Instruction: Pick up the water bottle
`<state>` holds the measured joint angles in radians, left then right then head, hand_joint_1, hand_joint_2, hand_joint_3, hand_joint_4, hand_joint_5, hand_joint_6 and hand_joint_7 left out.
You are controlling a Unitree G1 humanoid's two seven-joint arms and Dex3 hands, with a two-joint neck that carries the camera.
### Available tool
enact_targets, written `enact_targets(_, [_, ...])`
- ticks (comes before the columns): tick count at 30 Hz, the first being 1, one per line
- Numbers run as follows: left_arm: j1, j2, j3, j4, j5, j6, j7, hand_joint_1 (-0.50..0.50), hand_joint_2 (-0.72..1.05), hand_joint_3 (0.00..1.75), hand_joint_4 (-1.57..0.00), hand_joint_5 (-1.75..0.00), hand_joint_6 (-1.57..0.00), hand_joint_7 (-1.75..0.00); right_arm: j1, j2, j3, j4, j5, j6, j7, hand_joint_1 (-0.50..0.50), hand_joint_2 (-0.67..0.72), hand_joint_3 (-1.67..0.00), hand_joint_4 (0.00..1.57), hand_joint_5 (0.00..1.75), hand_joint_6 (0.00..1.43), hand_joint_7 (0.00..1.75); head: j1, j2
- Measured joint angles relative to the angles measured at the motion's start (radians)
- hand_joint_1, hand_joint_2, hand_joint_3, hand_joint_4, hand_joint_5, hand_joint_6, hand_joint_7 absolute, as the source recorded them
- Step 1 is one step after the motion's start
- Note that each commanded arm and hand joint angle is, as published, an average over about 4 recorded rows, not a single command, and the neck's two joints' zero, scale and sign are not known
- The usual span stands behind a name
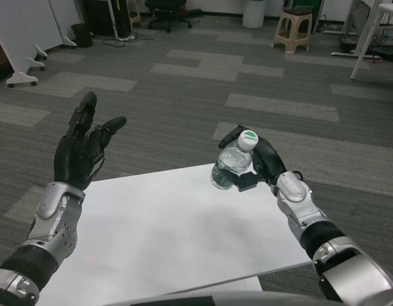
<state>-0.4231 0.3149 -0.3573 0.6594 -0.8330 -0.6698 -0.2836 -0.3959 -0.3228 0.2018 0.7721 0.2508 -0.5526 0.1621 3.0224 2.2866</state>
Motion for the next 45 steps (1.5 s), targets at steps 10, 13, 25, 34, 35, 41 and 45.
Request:
enact_targets(10, [0.0, 0.0, 0.001, 0.0, 0.0, 0.0, 0.0, -0.5, 1.05, 0.35, 0.0, -1.03, 0.0, 0.0, 0.0, 0.0, 0.0, -0.026, 0.0, 0.0, 0.0, -0.17, -0.6, -1.51, 0.42, 1.65, 0.36, 1.61, 0.001, 0.001])
enact_targets(13, [0.0, 0.0, 0.001, 0.0, 0.0, 0.0, 0.0, -0.48, 1.05, 0.35, 0.0, -1.03, 0.0, 0.0, 0.0, 0.0, 0.0, -0.026, 0.0, 0.0, 0.0, -0.17, -0.6, -1.51, 0.41, 1.65, 0.34, 1.61, 0.002, 0.002])
enact_targets(25, [0.0, 0.0, 0.001, -0.001, 0.0, 0.0, 0.0, -0.5, 1.05, 0.35, 0.0, -1.03, 0.0, 0.0, 0.001, 0.0, 0.0, -0.029, 0.0, 0.0, 0.0, -0.17, -0.6, -1.51, 0.4, 1.65, 0.34, 1.57, 0.001, 0.001])
enact_targets(34, [0.001, 0.0, 0.001, -0.003, 0.0, 0.0, 0.0, -0.5, 1.05, 0.35, 0.0, -1.03, 0.0, 0.0, 0.012, -0.005, 0.0, -0.033, 0.0, 0.0, 0.0, -0.17, -0.6, -1.51, 0.4, 1.65, 0.34, 1.61, 0.002, 0.002])
enact_targets(35, [0.001, 0.0, 0.001, -0.003, 0.0, 0.0, 0.0, -0.5, 1.05, 0.35, 0.0, -1.03, 0.0, 0.0, 0.013, -0.006, 0.0, -0.033, 0.0, 0.0, 0.0, -0.17, -0.6, -1.51, 0.4, 1.65, 0.34, 1.61, 0.003, 0.002])
enact_targets(41, [0.003, 0.0, 0.001, -0.008, 0.001, 0.0, 0.0, -0.5, 1.05, 0.35, 0.0, -1.03, 0.0, 0.0, 0.013, -0.007, 0.0, -0.033, 0.0, 0.0, 0.0, -0.17, -0.6, -1.51, 0.4, 1.65, 0.34, 1.59, 0.004, 0.001])
enact_targets(45, [0.005, 0.0, 0.003, -0.008, 0.003, 0.0, 0.0, -0.49, 1.05, 0.35, 0.0, -1.03, 0.0, 0.0, 0.013, -0.011, -0.001, -0.033, 0.0, 0.0, 0.0, -0.17, -0.6, -1.51, 0.4, 1.65, 0.34, 1.61, 0.002, 0.0])
